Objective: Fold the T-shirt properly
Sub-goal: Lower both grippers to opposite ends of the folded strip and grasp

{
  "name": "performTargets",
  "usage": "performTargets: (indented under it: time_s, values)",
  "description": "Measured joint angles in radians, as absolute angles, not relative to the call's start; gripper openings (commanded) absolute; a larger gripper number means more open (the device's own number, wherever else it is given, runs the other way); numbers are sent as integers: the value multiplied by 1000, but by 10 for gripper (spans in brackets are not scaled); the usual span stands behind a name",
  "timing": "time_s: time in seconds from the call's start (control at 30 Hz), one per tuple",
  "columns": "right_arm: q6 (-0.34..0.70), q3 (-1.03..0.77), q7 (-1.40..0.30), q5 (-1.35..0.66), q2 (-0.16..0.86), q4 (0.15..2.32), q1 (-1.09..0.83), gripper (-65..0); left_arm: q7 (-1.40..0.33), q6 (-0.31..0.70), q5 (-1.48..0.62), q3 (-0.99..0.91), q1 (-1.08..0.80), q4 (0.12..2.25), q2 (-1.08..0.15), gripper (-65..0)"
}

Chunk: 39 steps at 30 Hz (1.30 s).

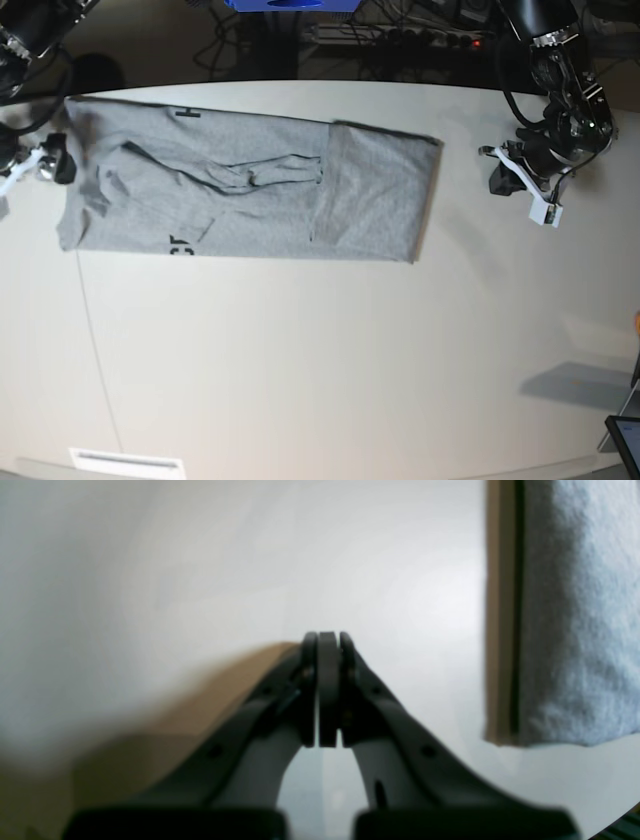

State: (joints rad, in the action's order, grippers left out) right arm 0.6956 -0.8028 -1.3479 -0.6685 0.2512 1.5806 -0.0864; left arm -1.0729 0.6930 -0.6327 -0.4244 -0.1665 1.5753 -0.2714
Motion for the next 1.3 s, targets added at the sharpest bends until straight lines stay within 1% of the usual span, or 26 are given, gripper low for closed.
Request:
performTargets:
  time_s: [0.07,0.27,0.4,0.53,0.73,0.87,0.9,1.0,1.13,1.3]
  values:
    - [696,-788,-1333,-739,245,1581,-86,0,-1073,693,-633,-424,-167,1575,-271,-643]
    - [696,-788,-1321,-727,245,1581,-106,0,-1070,693,-638,-424,-166,1567,-271,-643]
    - [696,-788,-1284,-826,243,1581,-141,0,-1043,693,-655,-426,-155,1519,-273,-643]
    - [696,-791,-1272,-812,243,1581,-144,0,-1010,693,-655,-426,-159,1512,-272,-643]
    - [696,-794,-1282,-800,242,1581,-164,0,-1009,693,-655,-426,-159,1512,-272,-643]
    - [699,-824,-1277,-812,206,1522,-164,0,-1009,693,-655,-425,-159,1512,-272,-643]
    - [706,-834,-1272,-844,206,1509,-171,0,-1010,693,-654,-424,-158,1512,-272,-643]
    - [707,-836,-1283,-843,210,1501,-168,0,-1012,693,-654,-422,-158,1512,-272,-643]
    - [707,-835,-1289,-842,189,1517,-170,0,-998,693,-656,-340,-152,1517,-281,-645]
    - [707,-774,-1287,-844,191,1522,-169,0,-972,693,-664,-283,-150,1519,-275,-645]
